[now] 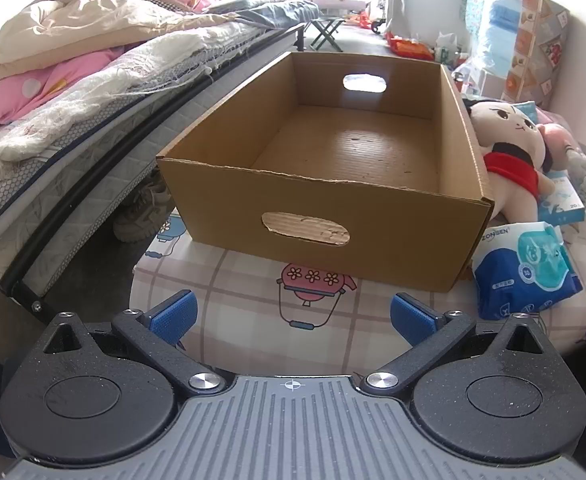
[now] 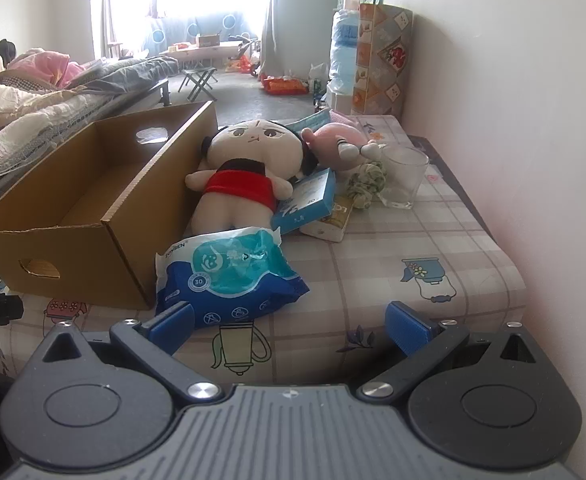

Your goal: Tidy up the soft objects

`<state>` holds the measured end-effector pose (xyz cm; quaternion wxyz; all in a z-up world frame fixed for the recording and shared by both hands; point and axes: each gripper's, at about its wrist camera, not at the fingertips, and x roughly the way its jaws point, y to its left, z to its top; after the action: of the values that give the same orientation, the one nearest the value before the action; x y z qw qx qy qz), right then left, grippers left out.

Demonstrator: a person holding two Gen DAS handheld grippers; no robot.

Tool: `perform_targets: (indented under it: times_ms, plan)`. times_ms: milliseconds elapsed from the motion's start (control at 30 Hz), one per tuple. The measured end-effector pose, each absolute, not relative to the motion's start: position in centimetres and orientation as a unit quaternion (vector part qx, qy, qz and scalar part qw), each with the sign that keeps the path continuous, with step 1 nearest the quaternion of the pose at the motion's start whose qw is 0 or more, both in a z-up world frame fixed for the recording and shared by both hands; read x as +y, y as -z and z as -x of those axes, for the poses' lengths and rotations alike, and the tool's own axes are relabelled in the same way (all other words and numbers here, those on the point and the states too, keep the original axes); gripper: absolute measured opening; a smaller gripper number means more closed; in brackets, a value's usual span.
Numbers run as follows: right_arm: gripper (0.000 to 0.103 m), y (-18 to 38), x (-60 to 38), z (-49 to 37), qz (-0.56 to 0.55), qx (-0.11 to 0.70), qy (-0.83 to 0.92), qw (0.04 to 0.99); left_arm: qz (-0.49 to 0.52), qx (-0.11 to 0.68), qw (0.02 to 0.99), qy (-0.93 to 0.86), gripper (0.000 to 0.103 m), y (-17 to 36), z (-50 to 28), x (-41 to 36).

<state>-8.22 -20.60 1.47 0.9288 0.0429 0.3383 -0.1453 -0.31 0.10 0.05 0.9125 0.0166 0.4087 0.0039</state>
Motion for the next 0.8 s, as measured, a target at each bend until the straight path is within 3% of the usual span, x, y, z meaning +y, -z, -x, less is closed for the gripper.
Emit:
perform_targets:
  times_ms: [800]
  plan:
    - [0.103, -1.47, -20.88, 8.21, -0.043, 0.339, 0.147, 0.928, -0.020, 0.408, 0.913, -0.004, 0.103, 0.03, 0.33, -0.13]
